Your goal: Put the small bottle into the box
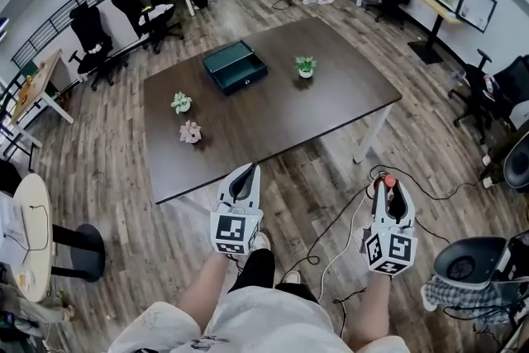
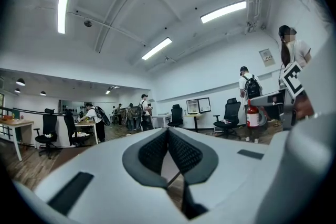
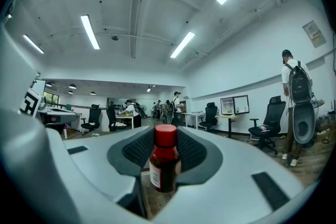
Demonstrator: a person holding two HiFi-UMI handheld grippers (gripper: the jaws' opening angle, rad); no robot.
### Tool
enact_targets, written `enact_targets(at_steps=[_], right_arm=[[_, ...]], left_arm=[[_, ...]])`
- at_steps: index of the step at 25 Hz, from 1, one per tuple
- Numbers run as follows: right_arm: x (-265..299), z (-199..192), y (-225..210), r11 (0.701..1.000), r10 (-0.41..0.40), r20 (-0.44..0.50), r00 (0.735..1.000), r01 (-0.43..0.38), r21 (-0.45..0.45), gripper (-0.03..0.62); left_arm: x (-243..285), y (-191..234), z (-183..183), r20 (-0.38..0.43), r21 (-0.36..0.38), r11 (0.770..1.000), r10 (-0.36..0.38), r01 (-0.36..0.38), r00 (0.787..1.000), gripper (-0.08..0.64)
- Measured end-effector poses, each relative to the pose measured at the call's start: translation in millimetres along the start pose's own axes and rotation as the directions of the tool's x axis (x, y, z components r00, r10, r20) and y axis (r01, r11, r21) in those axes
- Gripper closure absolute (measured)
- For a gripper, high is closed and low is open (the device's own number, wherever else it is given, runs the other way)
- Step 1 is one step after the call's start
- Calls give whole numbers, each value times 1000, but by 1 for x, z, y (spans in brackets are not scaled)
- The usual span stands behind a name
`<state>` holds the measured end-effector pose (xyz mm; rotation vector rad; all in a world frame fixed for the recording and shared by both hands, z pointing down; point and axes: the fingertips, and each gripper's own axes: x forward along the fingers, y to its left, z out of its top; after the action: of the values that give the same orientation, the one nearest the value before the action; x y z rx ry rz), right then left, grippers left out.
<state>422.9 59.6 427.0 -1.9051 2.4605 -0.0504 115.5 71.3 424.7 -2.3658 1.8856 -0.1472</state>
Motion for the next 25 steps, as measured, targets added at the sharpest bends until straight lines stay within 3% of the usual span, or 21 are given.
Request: enact_targets(at_steps=[11, 25], right_arm=[[92, 36, 44, 996, 70, 72, 995, -67, -53, 460], [167, 32, 86, 989, 129, 47, 991, -125, -76, 462]], left_arm=[[49, 82, 20, 86, 11, 996, 82, -83, 993, 558], [76, 150, -1, 61, -16, 989, 145, -145, 987, 558]])
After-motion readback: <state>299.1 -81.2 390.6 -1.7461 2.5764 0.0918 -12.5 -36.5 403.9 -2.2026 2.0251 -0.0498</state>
